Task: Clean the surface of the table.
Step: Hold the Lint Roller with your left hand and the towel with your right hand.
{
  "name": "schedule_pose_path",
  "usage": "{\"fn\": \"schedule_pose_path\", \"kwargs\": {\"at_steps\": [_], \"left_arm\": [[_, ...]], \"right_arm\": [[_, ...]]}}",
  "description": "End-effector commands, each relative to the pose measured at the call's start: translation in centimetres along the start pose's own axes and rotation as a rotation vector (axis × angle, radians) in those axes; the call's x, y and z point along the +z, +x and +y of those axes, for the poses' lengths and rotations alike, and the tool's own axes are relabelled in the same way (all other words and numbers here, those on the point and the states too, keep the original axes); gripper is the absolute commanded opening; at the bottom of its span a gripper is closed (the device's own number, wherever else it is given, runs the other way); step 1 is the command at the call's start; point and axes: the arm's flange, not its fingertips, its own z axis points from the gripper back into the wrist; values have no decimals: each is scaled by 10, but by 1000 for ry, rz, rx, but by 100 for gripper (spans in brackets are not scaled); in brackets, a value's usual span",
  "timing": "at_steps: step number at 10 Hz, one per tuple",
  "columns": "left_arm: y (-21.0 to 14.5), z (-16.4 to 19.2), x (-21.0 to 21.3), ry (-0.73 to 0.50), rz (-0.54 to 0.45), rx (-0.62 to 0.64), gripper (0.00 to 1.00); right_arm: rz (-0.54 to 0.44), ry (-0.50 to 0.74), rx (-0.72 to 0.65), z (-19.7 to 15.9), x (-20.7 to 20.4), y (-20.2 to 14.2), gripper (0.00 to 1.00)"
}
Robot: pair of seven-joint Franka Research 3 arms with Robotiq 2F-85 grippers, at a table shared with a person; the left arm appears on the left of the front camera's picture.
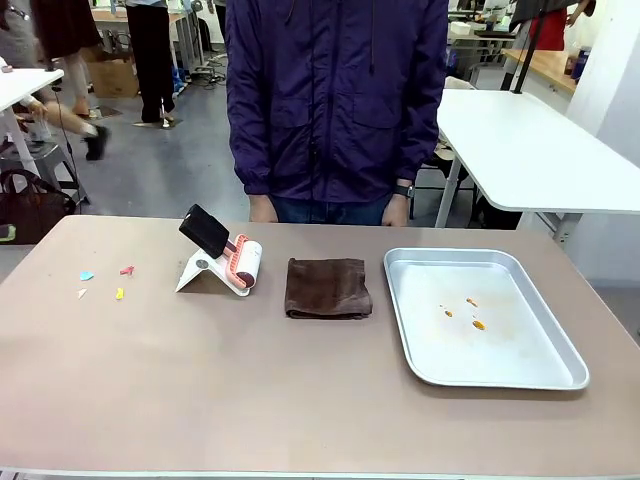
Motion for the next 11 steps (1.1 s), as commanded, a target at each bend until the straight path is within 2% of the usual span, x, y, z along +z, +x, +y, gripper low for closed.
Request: {"fn": "schedule_pose_path", "kwargs": {"at_steps": [1, 4, 5, 6, 7, 11], "left_arm": [[-37, -5, -36, -23, -44, -18, 100], [-41, -11, -49, -1, -79, 5, 100], [-41, -15, -56, 61, -88, 32, 100], [-41, -16, -59, 96, -103, 2, 100], [15, -2, -36, 20, -50, 9, 100], [15, -2, -36, 20, -50, 9, 100]], "right_arm": [[-47, 58, -58, -93, -18, -88, 100], [-37, 57, -103, -123, -21, -90, 100], [-23, 31, -114, -127, -26, -88, 100], [-74, -68, -99, -127, -28, -86, 100], [-37, 53, -136, -105, 51, -2, 100], [-37, 53, -136, -105, 51, -2, 100]]}}
